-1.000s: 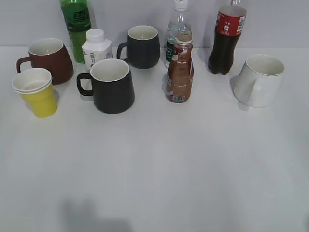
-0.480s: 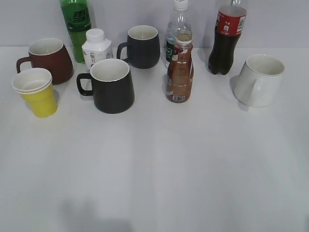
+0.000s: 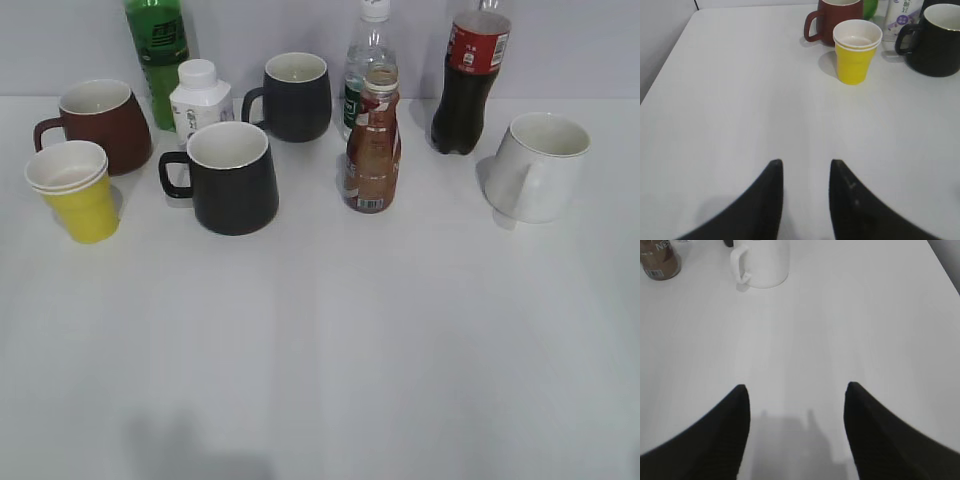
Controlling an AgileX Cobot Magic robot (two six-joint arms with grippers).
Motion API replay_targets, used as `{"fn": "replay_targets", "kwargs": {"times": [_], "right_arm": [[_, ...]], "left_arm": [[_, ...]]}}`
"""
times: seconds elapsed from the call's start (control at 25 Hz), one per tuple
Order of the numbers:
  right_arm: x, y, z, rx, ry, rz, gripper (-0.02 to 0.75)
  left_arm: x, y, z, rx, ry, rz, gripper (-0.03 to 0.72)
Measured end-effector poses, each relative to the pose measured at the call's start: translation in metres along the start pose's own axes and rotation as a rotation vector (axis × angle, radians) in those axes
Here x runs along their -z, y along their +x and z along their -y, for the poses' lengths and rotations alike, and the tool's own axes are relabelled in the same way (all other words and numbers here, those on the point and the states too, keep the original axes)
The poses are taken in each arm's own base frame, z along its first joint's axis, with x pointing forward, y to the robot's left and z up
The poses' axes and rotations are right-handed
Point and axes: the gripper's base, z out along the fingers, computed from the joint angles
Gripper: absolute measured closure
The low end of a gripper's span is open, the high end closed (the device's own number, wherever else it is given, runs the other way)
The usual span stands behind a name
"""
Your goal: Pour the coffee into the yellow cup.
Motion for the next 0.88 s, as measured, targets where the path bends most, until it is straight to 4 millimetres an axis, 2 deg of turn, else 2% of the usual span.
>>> {"fn": "replay_targets", "kwargs": {"times": [0.2,0.32,0.44,0.52,0.68,0.76,0.88], "right_arm": [[0.0,0.0,0.0,0.0,0.0,0.0,0.29],[0.0,0.0,0.0,0.0,0.0,0.001,0.29],[0.003,-0.005,-0.001,-0.009,-0.013,0.037,0.29],[0.004,-0.014,-0.006,-0.044,-0.065,0.119,0.29],[-0.001,-0.039,-0.015,-0.183,-0.201,0.278,0.29],[-0.011,-0.048,-0.015,-0.24,-0.223,0.324,0.29],[-0.037,-0.056,-0.014,-0.253,-0.211,0.278,0.29]], "left_arm": [[0.002,-0.003,0.002,0.014,0.025,0.025,0.441],[0.004,-0.02,0.002,0.017,0.025,0.164,0.441],[-0.002,-0.04,0.002,0.02,0.022,0.304,0.441],[-0.015,-0.048,0.002,0.02,0.03,0.368,0.441],[-0.05,-0.047,0.003,0.02,0.043,0.439,0.441],[-0.068,-0.045,0.003,0.022,0.04,0.479,0.441],[-0.091,-0.044,0.004,0.034,0.04,0.459,0.441]]}}
